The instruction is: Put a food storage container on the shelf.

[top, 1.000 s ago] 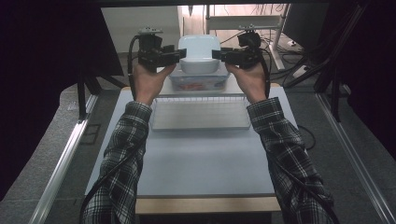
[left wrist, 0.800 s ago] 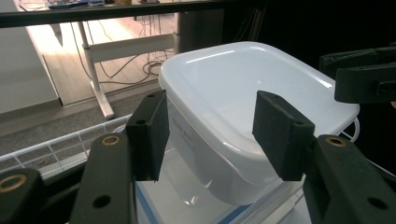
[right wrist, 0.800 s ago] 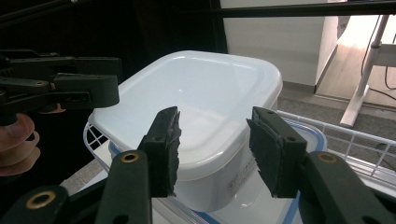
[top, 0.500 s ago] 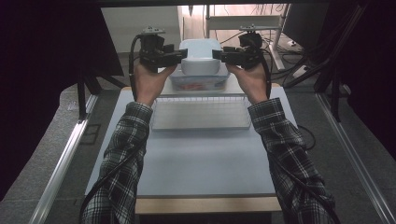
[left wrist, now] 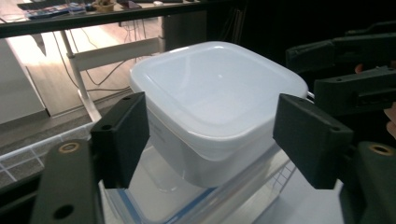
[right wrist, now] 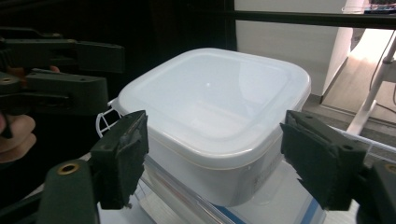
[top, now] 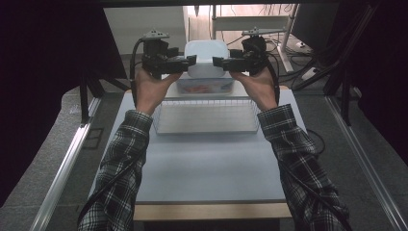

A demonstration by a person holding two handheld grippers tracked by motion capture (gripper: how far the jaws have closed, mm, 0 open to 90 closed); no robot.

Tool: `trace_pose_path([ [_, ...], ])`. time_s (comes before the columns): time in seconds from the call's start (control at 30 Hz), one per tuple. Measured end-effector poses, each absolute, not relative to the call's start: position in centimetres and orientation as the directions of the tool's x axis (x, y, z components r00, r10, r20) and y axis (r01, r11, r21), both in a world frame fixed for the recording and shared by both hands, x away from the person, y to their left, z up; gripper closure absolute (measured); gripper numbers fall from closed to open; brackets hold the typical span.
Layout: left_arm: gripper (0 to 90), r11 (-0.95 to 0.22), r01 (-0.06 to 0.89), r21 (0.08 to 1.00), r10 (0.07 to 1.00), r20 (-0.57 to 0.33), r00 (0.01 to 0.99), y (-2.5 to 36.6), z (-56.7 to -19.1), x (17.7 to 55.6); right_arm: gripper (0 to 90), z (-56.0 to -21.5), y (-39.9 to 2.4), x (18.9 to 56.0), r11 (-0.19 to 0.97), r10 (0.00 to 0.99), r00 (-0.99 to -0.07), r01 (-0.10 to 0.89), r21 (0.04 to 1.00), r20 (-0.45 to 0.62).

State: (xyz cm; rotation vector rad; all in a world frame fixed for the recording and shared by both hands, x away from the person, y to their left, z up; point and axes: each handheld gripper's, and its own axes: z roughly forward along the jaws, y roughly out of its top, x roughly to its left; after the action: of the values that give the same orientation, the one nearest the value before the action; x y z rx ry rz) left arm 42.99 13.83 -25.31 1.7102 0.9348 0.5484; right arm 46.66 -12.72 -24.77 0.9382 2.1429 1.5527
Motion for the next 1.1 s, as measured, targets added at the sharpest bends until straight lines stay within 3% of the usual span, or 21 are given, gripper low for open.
trace_pose_path([
  [0.4,10.1,-0.185,0.357,0.916,0.777,-0.086,0.624,13.3,-26.8,41.9,8.4,-25.4,-12.8,45.8,0.254,0.685,-0.726,0.315,0.914,0.059],
  [1.1,4.8,-0.249,0.383,0.89,0.747,-0.075,0.66,13.7,-31.2,38.7,3.6,-28.8,-14.8,42.7,0.307,0.646,-0.762,0.314,0.899,0.046],
])
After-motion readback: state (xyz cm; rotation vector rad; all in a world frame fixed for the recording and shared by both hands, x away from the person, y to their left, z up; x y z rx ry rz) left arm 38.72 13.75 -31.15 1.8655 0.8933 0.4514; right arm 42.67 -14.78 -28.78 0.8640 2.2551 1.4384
